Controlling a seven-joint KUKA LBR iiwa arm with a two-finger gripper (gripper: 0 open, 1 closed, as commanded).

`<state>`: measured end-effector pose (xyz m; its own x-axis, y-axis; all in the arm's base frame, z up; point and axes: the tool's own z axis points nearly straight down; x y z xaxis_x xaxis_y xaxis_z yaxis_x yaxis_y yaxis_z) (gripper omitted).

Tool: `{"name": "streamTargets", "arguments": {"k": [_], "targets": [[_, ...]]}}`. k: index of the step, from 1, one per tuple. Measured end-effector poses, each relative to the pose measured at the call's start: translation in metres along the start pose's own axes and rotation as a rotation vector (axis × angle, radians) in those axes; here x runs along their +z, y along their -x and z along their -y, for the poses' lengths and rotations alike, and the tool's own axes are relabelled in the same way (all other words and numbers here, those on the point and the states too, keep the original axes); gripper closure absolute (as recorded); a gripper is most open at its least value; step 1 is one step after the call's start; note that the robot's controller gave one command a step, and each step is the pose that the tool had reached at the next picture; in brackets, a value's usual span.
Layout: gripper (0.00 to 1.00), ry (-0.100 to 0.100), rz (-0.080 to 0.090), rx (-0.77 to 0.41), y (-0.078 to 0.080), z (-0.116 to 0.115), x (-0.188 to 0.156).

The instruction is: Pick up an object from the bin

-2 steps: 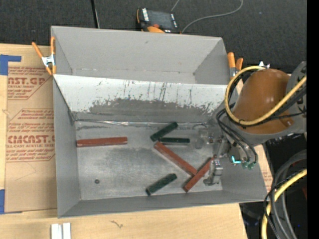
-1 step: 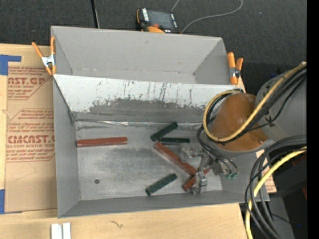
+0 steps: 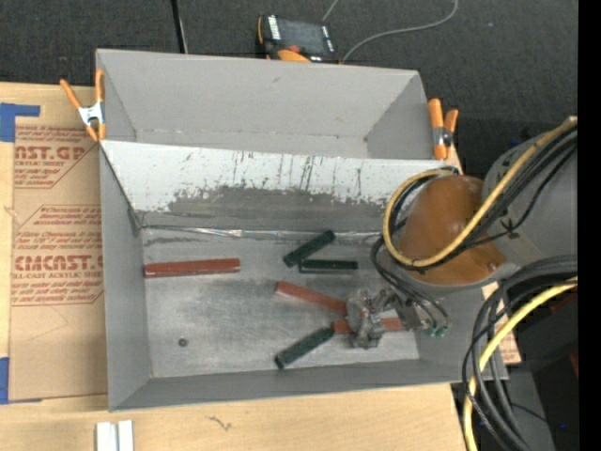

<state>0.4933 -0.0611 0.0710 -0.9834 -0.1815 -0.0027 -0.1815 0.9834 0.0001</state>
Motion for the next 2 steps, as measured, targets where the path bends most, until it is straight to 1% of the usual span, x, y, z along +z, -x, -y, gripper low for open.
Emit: {"name": "streamTargets", "arguments": {"k": [1,2], "targets": [[0.0,-0.001,0.001,0.001,-0.0001,0.0003,0.0008],[1.0,0.0,-0.003,0.0,-0.001,-0.0001,0.001]]}}
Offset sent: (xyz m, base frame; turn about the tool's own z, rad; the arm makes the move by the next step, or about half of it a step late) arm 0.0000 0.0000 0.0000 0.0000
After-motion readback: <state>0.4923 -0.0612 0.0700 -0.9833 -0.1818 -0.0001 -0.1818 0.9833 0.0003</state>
